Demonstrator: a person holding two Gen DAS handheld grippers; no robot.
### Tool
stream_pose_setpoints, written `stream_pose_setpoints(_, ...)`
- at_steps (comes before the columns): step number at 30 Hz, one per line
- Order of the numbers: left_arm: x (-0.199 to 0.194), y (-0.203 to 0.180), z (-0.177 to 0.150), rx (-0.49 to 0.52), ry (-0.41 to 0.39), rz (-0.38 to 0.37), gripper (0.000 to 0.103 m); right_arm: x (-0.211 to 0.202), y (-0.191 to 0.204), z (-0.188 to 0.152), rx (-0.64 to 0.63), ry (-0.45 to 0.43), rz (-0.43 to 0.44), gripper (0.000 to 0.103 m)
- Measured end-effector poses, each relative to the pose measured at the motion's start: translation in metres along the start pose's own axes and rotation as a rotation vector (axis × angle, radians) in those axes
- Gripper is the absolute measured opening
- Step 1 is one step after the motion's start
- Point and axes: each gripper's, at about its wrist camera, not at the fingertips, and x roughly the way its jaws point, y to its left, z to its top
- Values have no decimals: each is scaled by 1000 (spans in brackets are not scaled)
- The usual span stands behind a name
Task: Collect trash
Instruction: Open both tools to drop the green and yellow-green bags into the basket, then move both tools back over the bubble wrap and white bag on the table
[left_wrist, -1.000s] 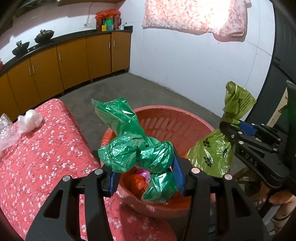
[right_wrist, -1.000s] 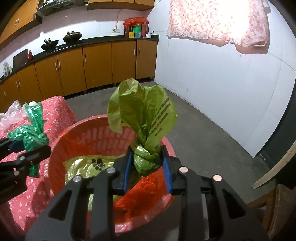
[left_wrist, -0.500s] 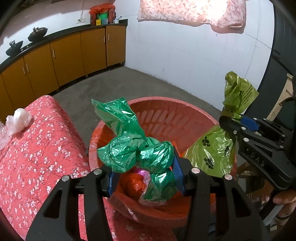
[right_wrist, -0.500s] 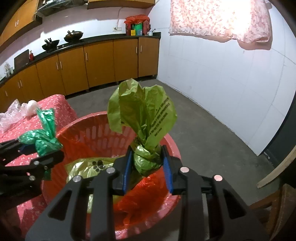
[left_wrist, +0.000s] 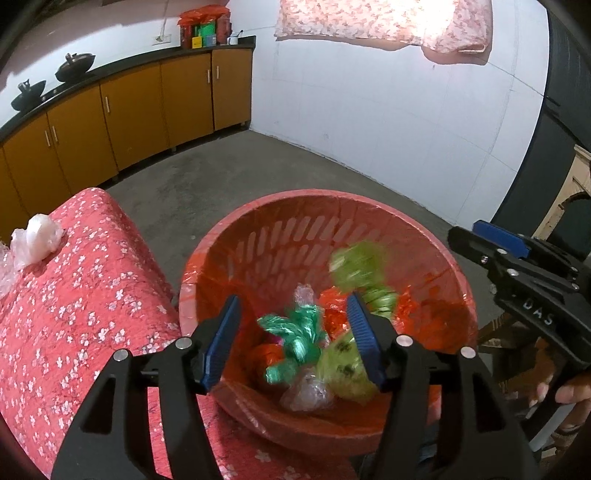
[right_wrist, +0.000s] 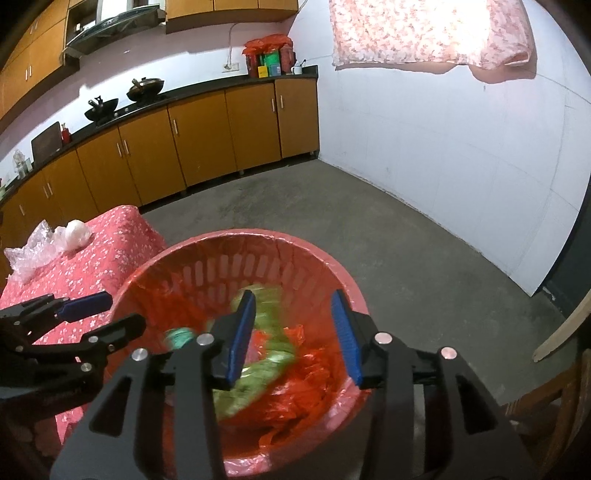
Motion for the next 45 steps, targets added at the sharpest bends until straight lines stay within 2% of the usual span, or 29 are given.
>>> stream_pose_setpoints(4, -6, 9, -3, -24, -14, 21, 63, -4, 0, -1, 2, -7, -10, 51)
stream_pose_setpoints(8, -18, 21, -8, -44, -43, 66, 66, -11, 7, 0, -12, -28, -10, 62)
stream_pose_setpoints(10, -26, 30, -13, -58, -56, 94, 67, -16, 13, 2, -19, -44, 3, 66)
stream_pose_setpoints(12, -35, 41, -18, -75, -72, 123, 74, -19, 23, 5, -30, -57, 22, 74)
stream_pose_setpoints(17, -58, 79, -33, -126, -95, 202, 74, -25, 64, 12, -79, -88, 99, 83)
stream_pose_setpoints(31, -131, 218, -92, -333, -136, 473, 80, -4, 224, 20, -219, -41, 325, 84)
stream_pose_setpoints(39, -162, 280, -121, -415, -166, 604, 85, 33, 289, 22, -267, -8, 356, 84)
stream_pose_setpoints(45, -171, 314, -129, -469, -185, 665, 88, 81, 334, 42, -237, 20, 364, 84)
